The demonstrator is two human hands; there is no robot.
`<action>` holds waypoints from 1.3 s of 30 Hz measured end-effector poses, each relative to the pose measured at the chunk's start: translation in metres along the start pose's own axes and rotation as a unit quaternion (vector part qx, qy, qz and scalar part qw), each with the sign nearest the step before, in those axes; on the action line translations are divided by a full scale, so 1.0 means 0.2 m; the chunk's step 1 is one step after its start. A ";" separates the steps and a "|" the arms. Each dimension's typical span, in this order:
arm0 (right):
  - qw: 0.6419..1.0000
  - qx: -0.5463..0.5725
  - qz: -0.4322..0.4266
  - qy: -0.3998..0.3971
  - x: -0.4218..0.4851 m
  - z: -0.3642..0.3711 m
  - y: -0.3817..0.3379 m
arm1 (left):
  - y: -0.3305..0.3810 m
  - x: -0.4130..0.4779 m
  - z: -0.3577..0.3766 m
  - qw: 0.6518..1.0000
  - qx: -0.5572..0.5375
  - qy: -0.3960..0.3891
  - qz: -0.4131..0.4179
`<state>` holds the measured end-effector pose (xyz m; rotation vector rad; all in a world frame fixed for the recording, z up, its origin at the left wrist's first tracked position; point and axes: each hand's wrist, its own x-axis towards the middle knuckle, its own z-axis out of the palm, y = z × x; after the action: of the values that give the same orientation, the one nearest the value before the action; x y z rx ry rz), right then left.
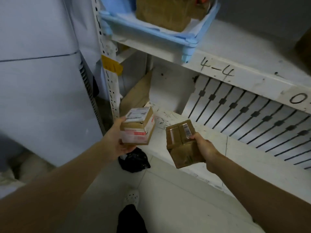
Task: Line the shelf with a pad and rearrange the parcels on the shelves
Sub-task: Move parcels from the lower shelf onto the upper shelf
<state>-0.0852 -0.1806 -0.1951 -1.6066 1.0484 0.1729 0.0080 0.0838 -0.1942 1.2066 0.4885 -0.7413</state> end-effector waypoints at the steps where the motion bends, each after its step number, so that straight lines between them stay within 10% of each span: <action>1: 1.000 0.001 0.016 0.001 0.07 0.05 0.01 | 0.00 0.06 -0.01 1.000 -0.009 0.004 -0.010; 31: 0.989 0.037 0.128 -0.062 1.44 1.19 0.17 | -0.02 1.29 -0.23 0.995 -0.040 0.053 -0.072; 39: 0.984 -0.138 -0.053 0.102 1.24 1.12 0.14 | -0.05 1.31 -0.13 0.998 -0.015 0.040 -0.048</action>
<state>0.1330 -0.1203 -0.4409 -1.9587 1.1288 0.0861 0.1788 0.0418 -0.3911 1.1944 0.6261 -0.7670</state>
